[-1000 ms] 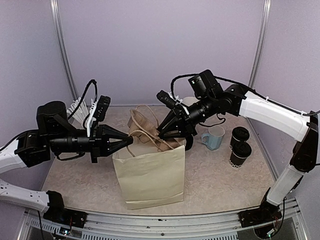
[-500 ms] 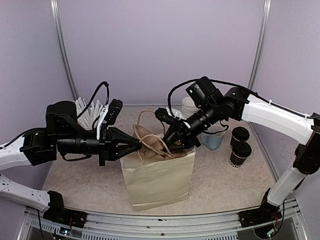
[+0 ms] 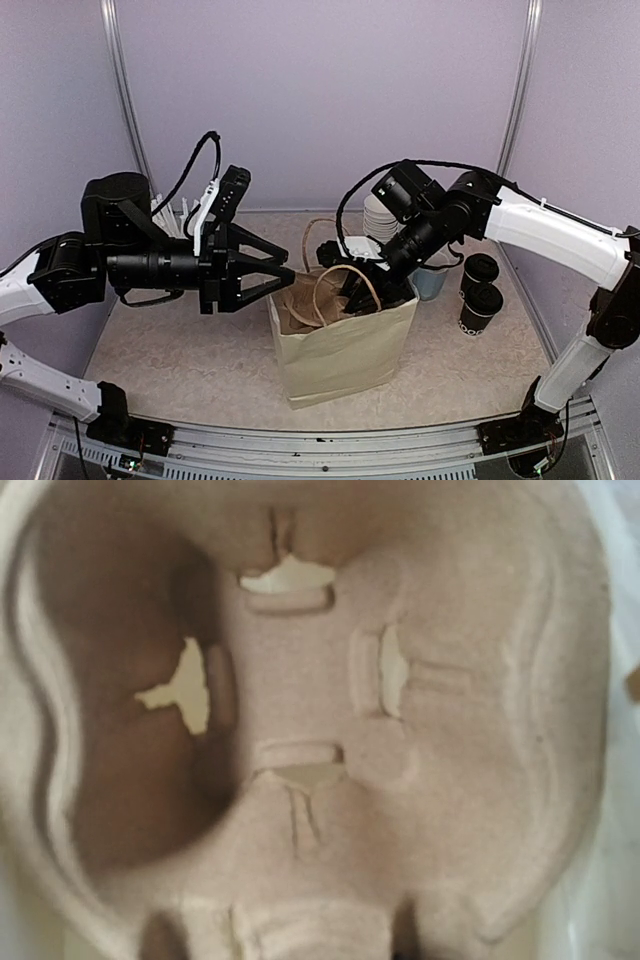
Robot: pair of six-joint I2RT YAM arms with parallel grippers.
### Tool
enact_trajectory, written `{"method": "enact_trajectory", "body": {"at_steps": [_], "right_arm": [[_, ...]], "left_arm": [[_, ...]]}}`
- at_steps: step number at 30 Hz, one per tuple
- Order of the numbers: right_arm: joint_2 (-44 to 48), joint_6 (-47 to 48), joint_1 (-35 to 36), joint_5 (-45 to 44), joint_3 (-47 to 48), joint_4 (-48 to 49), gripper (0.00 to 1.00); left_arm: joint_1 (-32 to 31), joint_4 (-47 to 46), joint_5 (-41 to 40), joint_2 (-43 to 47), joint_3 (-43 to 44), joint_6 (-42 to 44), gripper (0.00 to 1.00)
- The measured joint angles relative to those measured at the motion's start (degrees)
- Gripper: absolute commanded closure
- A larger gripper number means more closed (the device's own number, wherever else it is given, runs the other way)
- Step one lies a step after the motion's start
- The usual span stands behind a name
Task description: Pack the takeout coffee
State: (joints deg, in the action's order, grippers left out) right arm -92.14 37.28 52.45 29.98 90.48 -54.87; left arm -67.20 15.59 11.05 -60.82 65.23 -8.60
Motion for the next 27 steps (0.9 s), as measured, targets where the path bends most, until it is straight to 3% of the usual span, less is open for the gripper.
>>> {"method": "enact_trajectory", "body": {"at_steps": [10,22,27], "right_arm": [[-0.5,2.8,1.0,-6.1,1.4,-3.7,0.94],[-3.1,2.3,2.5,-11.5,1.4,-4.4,0.9],[-3.9,1.8,3.7,-12.5,1.4,-4.5,0.83]], "left_arm": [[0.4,1.1,-5.9,3.1,1.5,1.4,0.51],[5.5,0.7,-6.3,6.0,-1.3,1.4,0.51],[6.5,0.7,-5.4,6.5,-2.4,1.3,0.51]]}}
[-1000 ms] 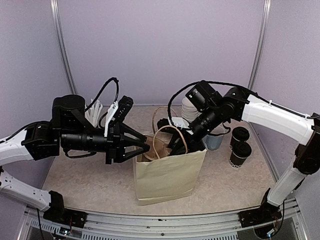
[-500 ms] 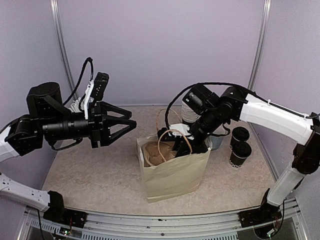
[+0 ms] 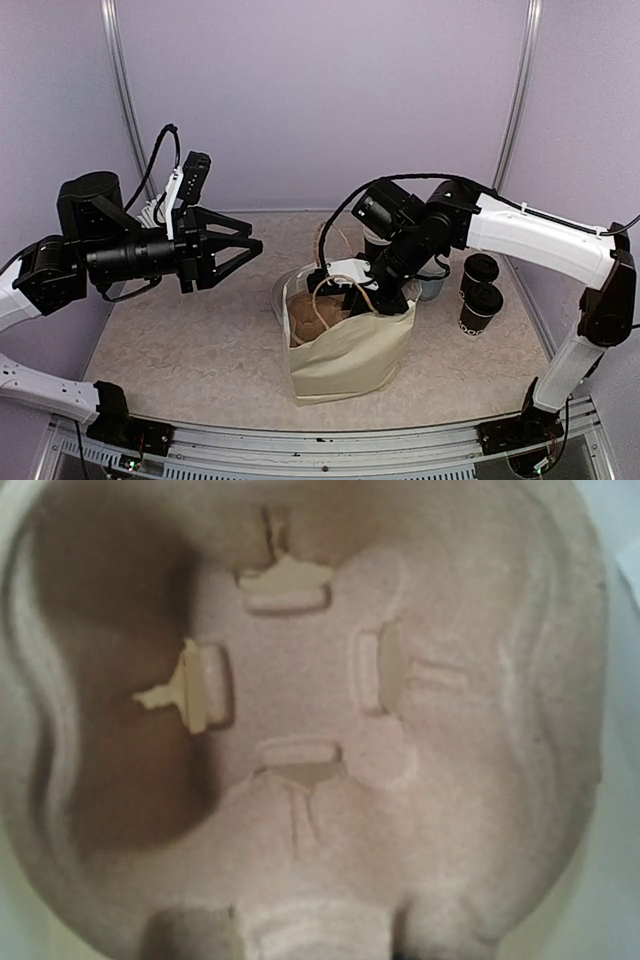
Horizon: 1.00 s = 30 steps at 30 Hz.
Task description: Pack the takeout coffee
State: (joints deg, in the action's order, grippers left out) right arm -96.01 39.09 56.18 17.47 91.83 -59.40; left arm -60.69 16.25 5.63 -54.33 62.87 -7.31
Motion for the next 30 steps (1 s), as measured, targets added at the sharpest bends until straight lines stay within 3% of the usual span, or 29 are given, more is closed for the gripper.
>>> {"method": "enact_trajectory", "body": {"at_steps": [6,12,17,24,27,30], "right_arm": [[-0.7,-0.3,0.3,0.2,0.5,-1.2,0.69],[-0.9,0.1,0.3,0.3,0.9,-2.4,0.62],[-0.7,0.8,0.3,0.2,0.9,-3.2,0.6],[-0.6,1.1,0.3,0.2,1.1,-4.1,0.66],[-0.6,1.2,0.3,0.0,1.3,-4.3,0.57],[-0.2,1.7,-0.2,-0.2,1.6,-4.5,0.54]], "left_arm": [[1.3,-0.4,1.5,0.5,-1.2,-0.1,0.51],[2.4,-0.4,2.6,0.5,-1.4,-0.1,0.48],[3.0,-0.3,2.8,0.0,-1.3,-0.1,0.47],[3.4,0.2,2.7,-1.7,-1.3,-0.1,0.47],[3.4,0.5,2.7,-2.0,-1.3,-0.1,0.47],[3.6,1.0,2.7,-2.0,-1.2,-0.1,0.44]]}}
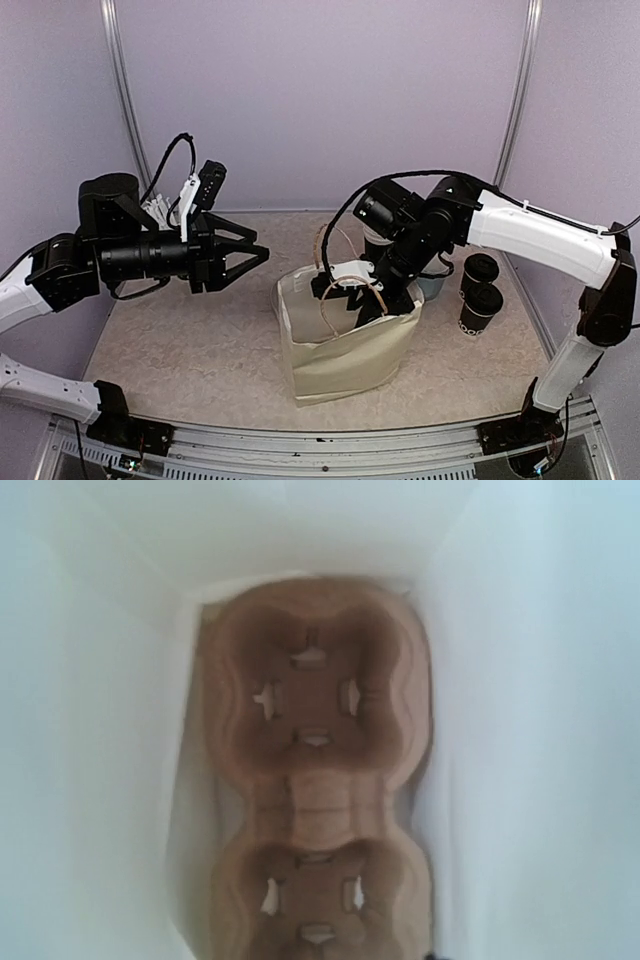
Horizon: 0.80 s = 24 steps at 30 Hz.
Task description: Pack the takeout coffee
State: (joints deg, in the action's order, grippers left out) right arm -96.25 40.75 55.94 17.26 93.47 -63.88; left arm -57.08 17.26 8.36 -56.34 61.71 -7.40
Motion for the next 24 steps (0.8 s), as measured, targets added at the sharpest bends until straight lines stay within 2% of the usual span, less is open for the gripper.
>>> {"method": "enact_trajectory", "body": {"at_steps": [4,9,19,24], "right_arm": [[0.6,0.4,-1.5,0.5,1.4,-0.5,0.53],[3.1,0.9,-3.1,3.5,2.6,-0.1,0.44],[8.5,1.6,-3.6,7.5,1.1,3.0,0.43],[8.6,1.6,-3.6,7.6,0.1,3.7,0.43]], "left_arm": [[0.5,1.0,-0.1,-0.9,1.7,0.0,0.36],[1.1,1.4,-0.9,-3.7,4.3,0.2,0.26],[1.9,1.2,1.2,-18.1,11.6,0.1,0.24],[2.0,1.2,6.0,-22.9,11.6,-0.6,0.32]]}}
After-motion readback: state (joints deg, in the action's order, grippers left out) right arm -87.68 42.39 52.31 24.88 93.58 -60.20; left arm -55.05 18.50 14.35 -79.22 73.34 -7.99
